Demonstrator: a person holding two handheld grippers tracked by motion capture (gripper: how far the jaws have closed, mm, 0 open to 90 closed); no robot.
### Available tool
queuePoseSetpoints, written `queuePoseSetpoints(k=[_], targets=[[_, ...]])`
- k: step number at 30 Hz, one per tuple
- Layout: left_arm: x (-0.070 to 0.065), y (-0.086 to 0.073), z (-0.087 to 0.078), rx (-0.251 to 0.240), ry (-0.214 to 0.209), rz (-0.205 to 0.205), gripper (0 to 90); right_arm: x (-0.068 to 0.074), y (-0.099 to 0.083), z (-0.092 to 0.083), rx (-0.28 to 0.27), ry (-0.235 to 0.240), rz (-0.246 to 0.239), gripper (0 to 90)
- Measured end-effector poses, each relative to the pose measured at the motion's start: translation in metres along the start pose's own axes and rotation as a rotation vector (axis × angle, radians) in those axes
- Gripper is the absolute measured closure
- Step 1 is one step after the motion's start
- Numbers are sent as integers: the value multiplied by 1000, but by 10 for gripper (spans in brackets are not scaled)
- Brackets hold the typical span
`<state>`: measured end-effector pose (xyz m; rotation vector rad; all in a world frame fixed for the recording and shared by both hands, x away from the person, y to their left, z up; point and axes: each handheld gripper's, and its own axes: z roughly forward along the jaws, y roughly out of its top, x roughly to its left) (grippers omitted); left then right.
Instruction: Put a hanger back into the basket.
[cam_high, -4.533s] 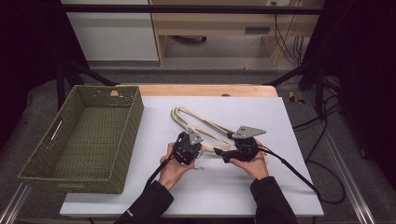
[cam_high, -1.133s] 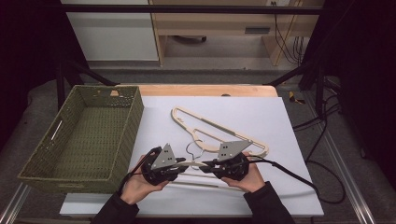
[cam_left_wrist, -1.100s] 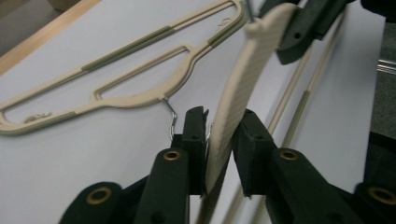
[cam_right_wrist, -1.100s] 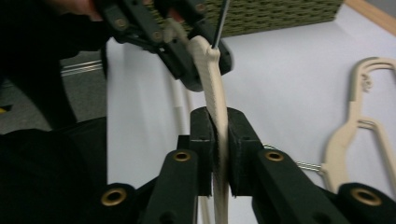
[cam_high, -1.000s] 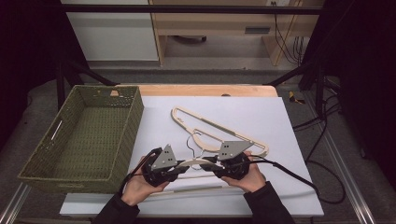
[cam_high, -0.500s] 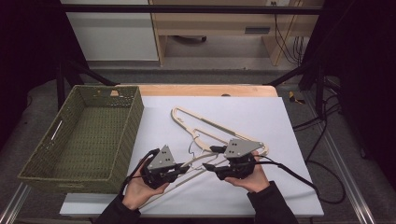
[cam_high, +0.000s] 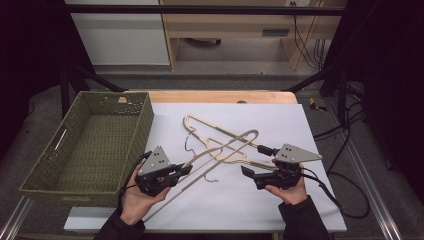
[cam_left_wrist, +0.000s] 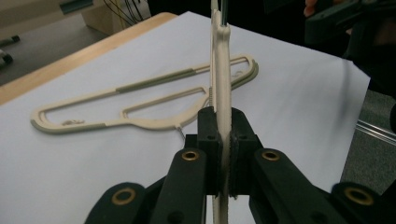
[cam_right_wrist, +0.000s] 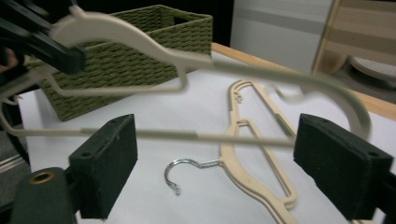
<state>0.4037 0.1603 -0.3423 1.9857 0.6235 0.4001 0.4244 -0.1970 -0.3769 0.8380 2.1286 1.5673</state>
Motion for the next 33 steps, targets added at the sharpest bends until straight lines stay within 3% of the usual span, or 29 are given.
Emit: queuePoseSetpoints(k=[3,8,12,19,26,33], targets=[[5,12,-12,-15,14,5,857,-6,-6,-7,0,-41,30,106],[15,31,-33,-19,42,25,857,-9,-10,-15,-16,-71,41,90],[35,45,-55,-36,56,13,857,-13,-15,-25,-24,-92,56,85],[61,55,-81,-20,95,24,857,-18,-20,-30,-27,-120,71,77],[101,50,-104,0,155,-17,857,-20,-23,-29,-13,-132,78,67],[142,30,-116,26,229,-50,857,-20,-23,-29,-9,-132,80,66]])
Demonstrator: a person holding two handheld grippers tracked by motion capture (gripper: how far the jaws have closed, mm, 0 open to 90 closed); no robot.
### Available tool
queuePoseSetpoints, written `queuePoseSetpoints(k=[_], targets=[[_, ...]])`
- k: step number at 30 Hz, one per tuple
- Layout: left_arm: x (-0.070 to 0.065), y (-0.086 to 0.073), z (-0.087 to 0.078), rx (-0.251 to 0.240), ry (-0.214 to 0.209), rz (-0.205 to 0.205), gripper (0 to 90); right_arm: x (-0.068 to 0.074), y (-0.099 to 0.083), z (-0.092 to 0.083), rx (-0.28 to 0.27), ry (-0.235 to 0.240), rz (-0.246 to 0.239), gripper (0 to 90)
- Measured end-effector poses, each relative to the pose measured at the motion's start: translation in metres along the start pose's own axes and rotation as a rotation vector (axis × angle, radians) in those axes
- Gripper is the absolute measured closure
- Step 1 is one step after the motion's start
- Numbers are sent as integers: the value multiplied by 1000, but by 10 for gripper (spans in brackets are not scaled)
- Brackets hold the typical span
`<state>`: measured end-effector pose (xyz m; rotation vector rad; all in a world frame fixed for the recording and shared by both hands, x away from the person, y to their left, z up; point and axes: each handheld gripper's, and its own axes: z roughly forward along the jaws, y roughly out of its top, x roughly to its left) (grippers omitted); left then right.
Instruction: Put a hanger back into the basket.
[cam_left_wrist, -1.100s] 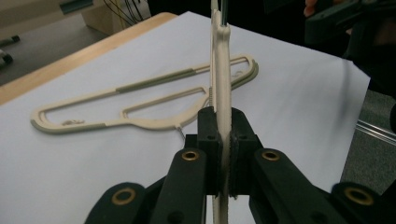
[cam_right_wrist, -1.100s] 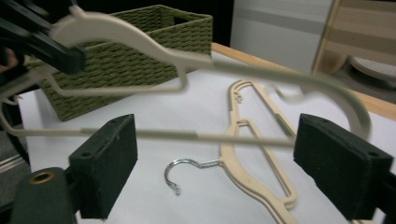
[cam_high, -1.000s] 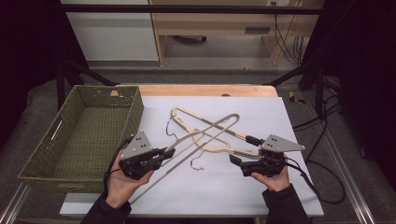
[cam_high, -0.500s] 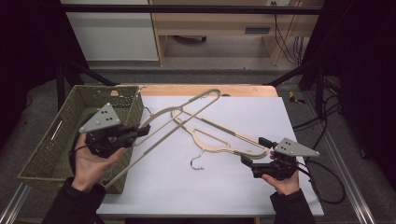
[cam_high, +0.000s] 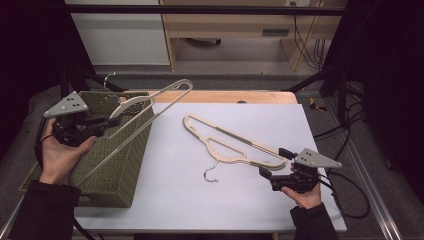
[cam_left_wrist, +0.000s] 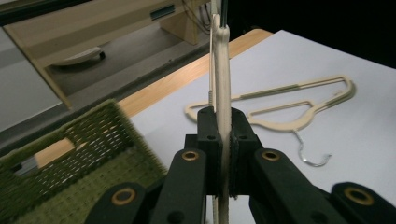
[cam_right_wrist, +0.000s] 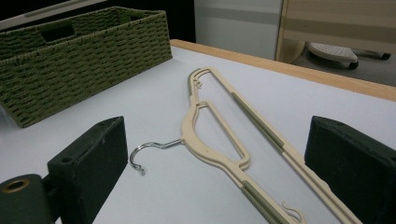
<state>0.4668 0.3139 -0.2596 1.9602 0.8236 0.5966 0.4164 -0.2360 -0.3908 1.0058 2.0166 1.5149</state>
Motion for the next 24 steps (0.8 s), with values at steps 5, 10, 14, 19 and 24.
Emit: queuePoseSetpoints(k=[5,10,14,19,24], targets=[[27,-20,0,16,31,-45,857,0,-1,1,1,-1,1,65],[47,-37,0,23,72,-98,857,0,-1,2,8,0,0,65],[59,-47,-2,25,89,-135,857,-1,-1,1,8,4,-6,65],[71,-55,-3,37,103,-158,857,0,-1,2,8,3,-1,65],[79,-64,-2,51,106,-175,857,0,-1,1,10,4,-4,64]])
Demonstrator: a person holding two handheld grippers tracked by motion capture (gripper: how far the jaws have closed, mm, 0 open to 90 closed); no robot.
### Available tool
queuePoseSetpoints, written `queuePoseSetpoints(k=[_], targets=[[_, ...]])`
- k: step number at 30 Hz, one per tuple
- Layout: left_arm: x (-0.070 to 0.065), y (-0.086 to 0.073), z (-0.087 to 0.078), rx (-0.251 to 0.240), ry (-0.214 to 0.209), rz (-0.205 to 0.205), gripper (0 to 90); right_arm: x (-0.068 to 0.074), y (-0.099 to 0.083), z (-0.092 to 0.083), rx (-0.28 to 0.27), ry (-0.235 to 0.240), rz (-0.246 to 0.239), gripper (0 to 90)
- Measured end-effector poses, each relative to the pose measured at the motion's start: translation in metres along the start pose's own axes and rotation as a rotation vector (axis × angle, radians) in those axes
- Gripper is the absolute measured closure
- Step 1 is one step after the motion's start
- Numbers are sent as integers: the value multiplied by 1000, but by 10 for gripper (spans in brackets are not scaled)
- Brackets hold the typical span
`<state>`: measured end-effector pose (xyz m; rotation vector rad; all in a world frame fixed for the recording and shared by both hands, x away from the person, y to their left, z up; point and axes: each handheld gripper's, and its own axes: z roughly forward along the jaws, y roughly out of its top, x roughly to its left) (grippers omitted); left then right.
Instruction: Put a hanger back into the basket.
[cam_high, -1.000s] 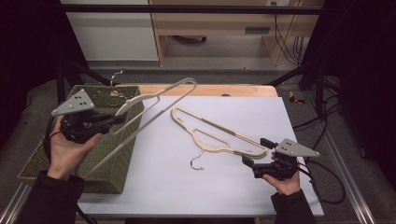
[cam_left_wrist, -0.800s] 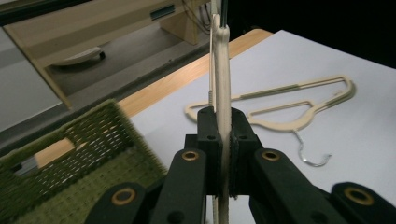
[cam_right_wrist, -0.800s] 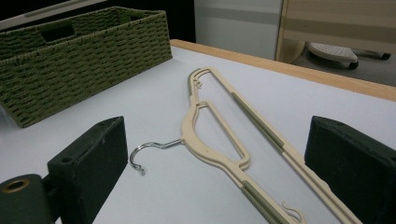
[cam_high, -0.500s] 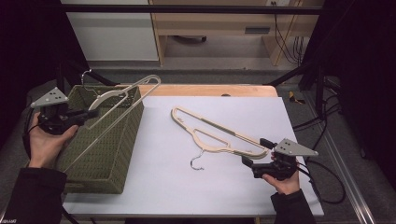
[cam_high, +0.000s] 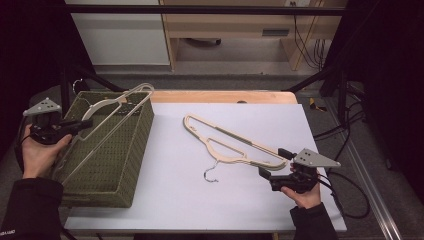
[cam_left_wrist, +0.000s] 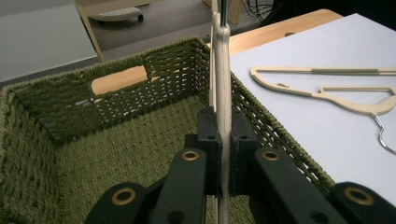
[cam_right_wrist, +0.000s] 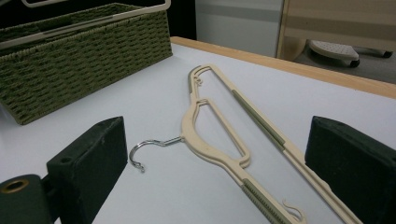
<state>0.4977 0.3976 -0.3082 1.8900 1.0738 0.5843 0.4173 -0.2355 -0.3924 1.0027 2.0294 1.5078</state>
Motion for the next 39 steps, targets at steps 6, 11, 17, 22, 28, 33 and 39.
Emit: queuePoseSetpoints(k=[6,11,17,22,28,33,39], targets=[[7,-8,-2,5,6,-19,856,0,0,0,-1,-1,2,64],[17,-14,-6,13,20,-36,857,1,-1,2,7,3,-1,63],[21,-22,-5,38,3,-53,858,0,-1,2,3,2,-2,63],[29,-36,-1,44,-8,-107,857,0,-1,3,11,6,-1,63],[31,-40,2,43,2,-151,855,1,-2,4,19,12,-3,64],[34,-35,4,80,14,-142,854,1,-2,4,16,14,-2,66],[35,-34,9,114,30,-136,855,1,-2,5,24,19,-6,66]])
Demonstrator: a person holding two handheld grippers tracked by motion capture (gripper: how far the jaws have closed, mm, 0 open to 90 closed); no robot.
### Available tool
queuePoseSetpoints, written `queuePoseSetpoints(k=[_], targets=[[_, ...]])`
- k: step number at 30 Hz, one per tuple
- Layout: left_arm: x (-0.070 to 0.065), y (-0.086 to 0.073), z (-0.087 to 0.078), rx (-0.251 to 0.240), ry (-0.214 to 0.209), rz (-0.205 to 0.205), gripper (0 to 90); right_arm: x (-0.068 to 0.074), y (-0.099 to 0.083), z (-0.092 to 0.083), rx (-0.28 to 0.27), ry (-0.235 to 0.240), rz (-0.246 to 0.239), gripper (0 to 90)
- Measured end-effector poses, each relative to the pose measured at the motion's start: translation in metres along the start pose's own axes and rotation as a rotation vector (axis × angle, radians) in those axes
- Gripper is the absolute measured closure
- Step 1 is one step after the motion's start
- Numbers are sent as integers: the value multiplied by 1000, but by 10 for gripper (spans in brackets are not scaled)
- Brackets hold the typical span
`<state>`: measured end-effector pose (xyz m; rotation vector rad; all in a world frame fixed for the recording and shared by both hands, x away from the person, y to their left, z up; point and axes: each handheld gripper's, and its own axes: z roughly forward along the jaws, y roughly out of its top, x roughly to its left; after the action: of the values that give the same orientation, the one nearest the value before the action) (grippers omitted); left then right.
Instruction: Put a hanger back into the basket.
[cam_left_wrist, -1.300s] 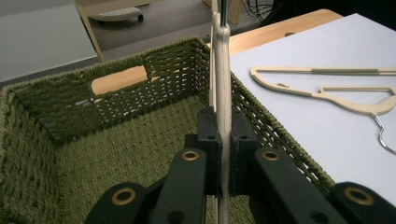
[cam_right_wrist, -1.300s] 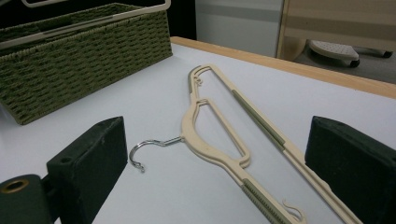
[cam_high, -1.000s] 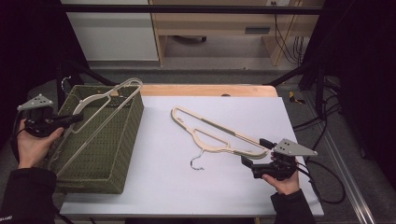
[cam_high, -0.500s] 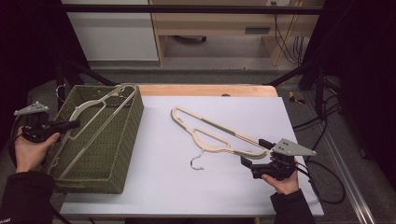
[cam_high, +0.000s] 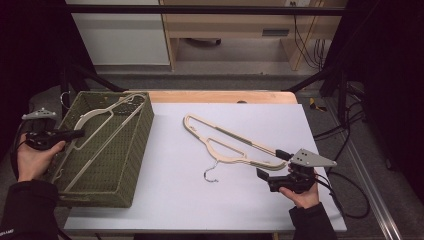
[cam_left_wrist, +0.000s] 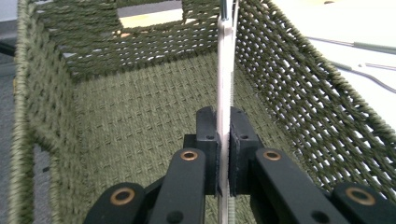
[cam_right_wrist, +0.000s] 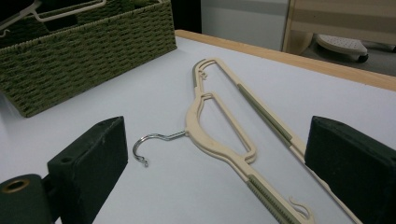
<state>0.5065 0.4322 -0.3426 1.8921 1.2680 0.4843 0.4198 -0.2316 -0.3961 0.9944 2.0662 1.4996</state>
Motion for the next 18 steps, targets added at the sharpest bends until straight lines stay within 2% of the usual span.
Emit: queuePoseSetpoints(k=[1,3,6,8,9,11,14,18], targets=[[-1,1,-1,-11,-16,13,855,0,0,0,0,0,0,66],[-4,3,-4,-10,-19,60,858,0,0,-1,-3,0,1,67],[-9,11,-6,19,2,101,858,-1,0,-1,1,-1,4,67],[-10,17,-7,36,41,123,857,0,0,1,4,0,4,67],[-9,19,-8,34,44,126,857,0,-1,1,5,2,0,67],[-7,20,-6,71,47,119,857,0,-1,2,7,1,-1,67],[-5,12,5,126,51,126,858,0,-1,1,6,4,1,67],[0,-2,18,103,28,93,859,0,0,0,5,5,-2,67]])
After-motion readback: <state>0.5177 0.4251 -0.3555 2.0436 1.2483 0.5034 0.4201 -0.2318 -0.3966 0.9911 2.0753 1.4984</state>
